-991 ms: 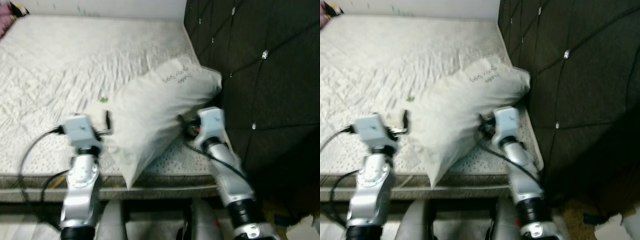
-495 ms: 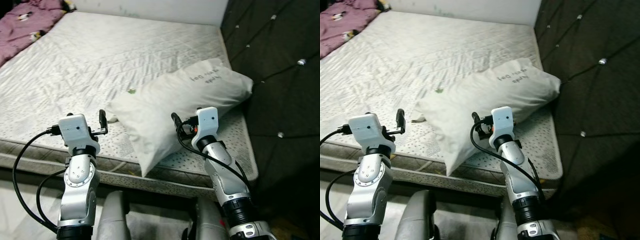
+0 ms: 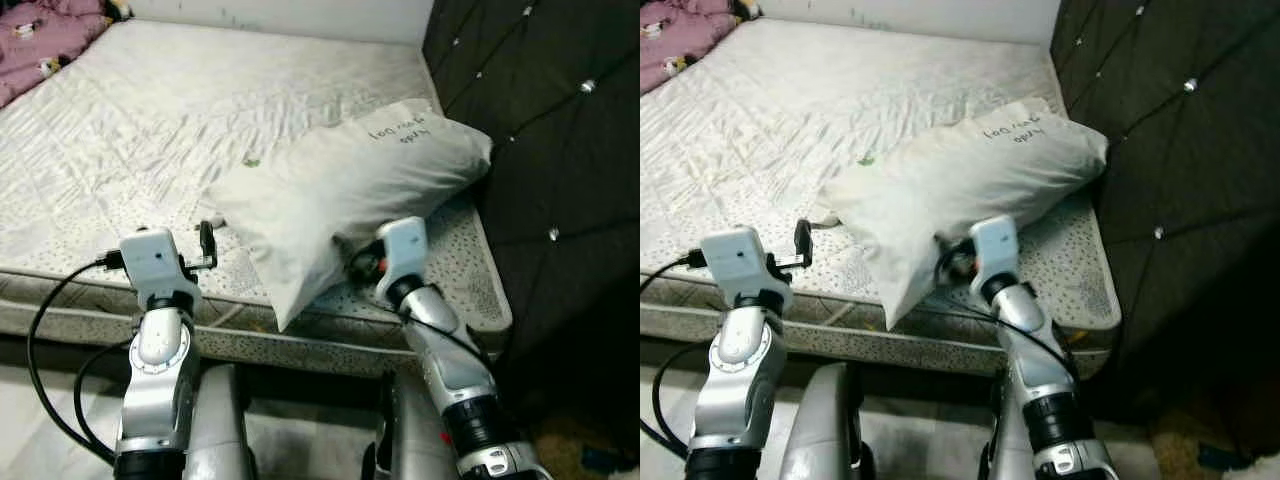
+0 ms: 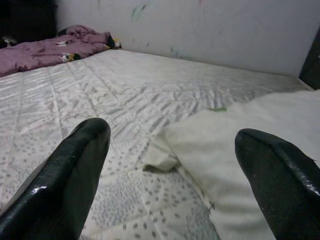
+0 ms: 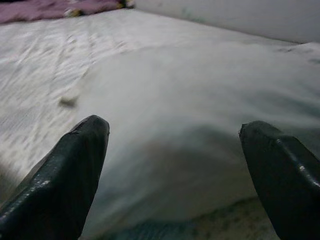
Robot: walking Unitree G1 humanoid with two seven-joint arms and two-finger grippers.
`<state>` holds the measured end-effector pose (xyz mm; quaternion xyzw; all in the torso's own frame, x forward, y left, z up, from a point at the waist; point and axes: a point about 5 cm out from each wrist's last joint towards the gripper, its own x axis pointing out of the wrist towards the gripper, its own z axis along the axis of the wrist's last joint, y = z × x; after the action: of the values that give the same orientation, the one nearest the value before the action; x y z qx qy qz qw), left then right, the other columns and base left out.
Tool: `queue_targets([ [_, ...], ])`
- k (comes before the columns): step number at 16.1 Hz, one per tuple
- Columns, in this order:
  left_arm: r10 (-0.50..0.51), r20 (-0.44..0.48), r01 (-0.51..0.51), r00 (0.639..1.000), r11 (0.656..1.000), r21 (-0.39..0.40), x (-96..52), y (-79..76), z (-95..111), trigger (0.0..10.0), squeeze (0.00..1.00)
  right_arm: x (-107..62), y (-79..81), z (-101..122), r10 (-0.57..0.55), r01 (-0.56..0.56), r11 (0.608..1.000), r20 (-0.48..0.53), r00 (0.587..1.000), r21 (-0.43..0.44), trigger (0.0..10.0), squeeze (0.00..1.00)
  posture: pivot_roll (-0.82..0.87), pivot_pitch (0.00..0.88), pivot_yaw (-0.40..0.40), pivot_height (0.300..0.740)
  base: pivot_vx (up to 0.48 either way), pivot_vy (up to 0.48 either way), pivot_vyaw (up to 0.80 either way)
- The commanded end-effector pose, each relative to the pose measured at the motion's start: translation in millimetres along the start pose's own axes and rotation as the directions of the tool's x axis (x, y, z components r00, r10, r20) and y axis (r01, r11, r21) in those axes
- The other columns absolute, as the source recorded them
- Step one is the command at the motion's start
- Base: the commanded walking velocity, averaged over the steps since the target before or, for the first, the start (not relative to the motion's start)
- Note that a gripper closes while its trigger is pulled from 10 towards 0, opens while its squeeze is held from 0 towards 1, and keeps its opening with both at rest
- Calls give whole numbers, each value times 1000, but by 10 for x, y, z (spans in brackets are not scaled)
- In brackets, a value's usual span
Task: Clean up the room
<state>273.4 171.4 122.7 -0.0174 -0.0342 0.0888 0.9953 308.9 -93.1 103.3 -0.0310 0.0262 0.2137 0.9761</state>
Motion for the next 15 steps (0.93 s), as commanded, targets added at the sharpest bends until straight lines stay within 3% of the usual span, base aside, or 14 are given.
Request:
queue_targets([
  [1, -10, -4, 10, 1000, 1000, 7, -13, -7, 12, 10000, 0, -9, 43, -40, 56, -58, 997, -37, 998, -49, 10000, 0, 49, 49, -5, 512, 0, 0, 0],
  [2, -14, -16, 14, 1000, 1000, 8, -40, -2, 3, 10000, 0, 0, 69, -108, 94, -101, 992, -95, 991, -76, 10000, 0, 59, 55, -6, 512, 0, 0, 0],
  [3, -19, -24, 19, 1000, 1000, 9, -88, 0, 2, 10000, 0, 21, 64, -144, 117, -123, 992, -135, 984, -41, 10000, 0, 83, 64, -16, 512, 0, 0, 0],
  [6, 12, -45, -11, 999, 1000, 20, -200, 100, -10, 10000, 0, 115, 136, -121, 217, -231, 970, -163, 962, -71, 10000, 0, 123, 108, -26, 512, 0, 0, 0],
  [8, 7, -67, -5, 998, 1000, 25, -299, 119, -19, 10000, 0, 199, 167, -99, 195, -205, 978, -159, 968, -47, 10000, 0, 140, 120, -16, 512, 0, 0, 675],
  [11, 4, -84, 0, 996, 999, 46, -309, 156, -11, 10000, 0, 266, 182, -77, 143, -145, 989, -189, 972, 2, 10000, 0, 145, 147, -10, 512, 0, 0, 0],
  [15, -14, -91, 18, 996, 999, 35, -321, 80, 7, 10000, 0, 371, 234, -54, 107, -93, 993, -245, 964, 69, 10000, 0, 144, 160, 3, 512, 0, 0, 0],
])
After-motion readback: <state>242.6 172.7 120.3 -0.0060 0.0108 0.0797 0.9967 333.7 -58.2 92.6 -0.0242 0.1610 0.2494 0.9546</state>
